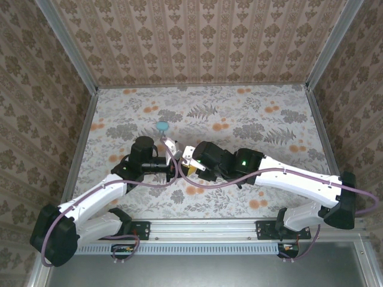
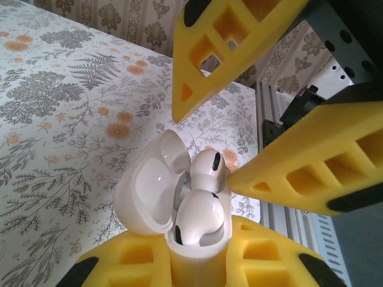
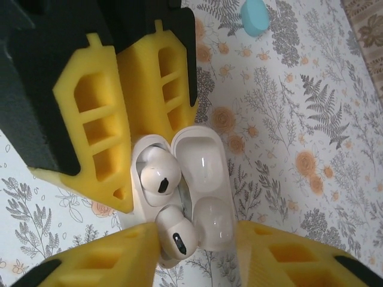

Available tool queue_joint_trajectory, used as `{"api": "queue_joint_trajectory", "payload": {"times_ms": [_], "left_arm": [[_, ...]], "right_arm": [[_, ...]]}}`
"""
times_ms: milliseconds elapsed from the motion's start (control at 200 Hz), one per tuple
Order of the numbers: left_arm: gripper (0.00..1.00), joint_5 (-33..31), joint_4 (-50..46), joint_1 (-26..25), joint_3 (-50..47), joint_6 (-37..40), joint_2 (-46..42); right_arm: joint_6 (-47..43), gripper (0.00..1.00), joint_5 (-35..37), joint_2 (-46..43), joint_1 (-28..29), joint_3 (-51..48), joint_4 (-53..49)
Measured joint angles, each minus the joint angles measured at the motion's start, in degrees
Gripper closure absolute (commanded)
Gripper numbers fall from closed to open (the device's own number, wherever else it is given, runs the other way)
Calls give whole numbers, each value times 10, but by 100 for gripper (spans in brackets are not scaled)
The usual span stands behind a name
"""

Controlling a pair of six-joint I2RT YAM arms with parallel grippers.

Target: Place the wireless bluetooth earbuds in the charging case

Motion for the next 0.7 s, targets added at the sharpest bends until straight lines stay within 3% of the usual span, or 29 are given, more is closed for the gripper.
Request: {"api": "queue_joint_trajectory", "payload": {"times_ms": [405,695], "left_arm": [[100,-14,35,0,0,-2,-5],[100,-16,36,0,0,-2,-5]], "right_arm": [[28,48,-71,-66,-21,1,5],[111,43,-183,-152,-138,-2,46]]}}
